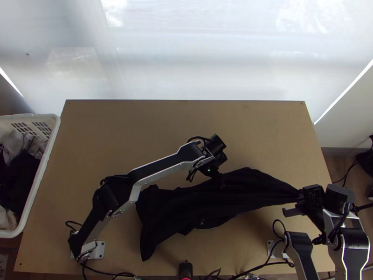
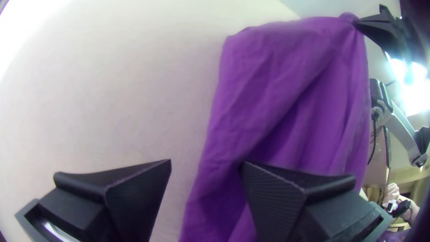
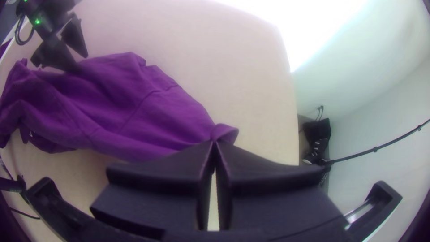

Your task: Fold the t-shirt

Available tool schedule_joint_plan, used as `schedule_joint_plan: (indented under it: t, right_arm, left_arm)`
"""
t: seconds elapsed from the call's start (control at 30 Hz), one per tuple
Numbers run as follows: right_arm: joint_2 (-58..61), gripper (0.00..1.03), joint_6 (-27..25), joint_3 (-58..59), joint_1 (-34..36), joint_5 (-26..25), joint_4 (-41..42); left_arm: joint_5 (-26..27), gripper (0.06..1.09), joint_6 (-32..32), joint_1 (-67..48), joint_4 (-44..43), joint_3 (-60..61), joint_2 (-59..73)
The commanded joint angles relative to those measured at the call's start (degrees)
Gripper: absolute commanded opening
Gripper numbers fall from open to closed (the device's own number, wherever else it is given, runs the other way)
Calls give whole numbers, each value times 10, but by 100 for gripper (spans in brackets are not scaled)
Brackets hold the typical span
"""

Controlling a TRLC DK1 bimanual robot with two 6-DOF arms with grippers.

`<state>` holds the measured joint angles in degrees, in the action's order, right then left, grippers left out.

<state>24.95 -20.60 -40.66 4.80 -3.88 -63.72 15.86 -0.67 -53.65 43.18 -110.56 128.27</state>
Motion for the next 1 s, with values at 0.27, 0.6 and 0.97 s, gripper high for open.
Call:
schedule_joint_plan:
  t: [0.27, 0.6, 0.97]
  right_arm:
    - [4, 3, 7, -13, -3, -1, 5]
    - [89, 3, 5, -108, -5, 0, 33]
    - [364, 3, 0, -467, -141, 3, 50]
  left_arm:
    - [-14, 9, -10, -21, 20, -25, 17]
    - [-16, 9, -21, 99, 74, -26, -141]
    - [-19, 9, -25, 240, 123, -194, -242]
